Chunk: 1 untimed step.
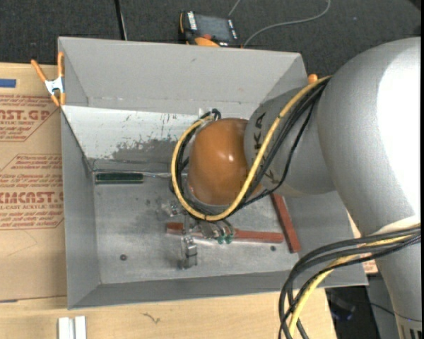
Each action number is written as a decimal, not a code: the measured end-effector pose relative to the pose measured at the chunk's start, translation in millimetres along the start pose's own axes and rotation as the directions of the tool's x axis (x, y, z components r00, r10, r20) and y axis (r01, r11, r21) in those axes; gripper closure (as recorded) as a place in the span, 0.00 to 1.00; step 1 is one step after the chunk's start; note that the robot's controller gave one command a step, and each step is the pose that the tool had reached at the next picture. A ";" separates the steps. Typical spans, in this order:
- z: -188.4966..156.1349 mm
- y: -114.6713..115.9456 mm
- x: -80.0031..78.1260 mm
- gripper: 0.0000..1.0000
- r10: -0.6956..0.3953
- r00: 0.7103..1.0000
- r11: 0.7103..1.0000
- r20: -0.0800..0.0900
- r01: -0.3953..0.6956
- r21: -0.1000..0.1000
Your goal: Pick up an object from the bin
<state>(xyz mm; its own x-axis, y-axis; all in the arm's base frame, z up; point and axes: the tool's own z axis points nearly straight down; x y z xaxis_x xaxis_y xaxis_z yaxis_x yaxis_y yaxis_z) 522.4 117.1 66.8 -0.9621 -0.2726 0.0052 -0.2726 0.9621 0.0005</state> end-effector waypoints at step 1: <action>-7.2 -10.5 -18.4 0.00 -0.246 0.969 0.969 0.008 0.246 0.002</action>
Offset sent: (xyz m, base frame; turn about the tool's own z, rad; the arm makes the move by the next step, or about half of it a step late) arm 0.0202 -0.0059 0.0071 -0.2484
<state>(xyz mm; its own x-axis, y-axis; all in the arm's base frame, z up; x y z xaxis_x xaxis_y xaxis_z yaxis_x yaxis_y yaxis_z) 543.0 112.0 73.8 -0.8657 -0.5005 -0.0026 -0.5005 0.8657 0.0002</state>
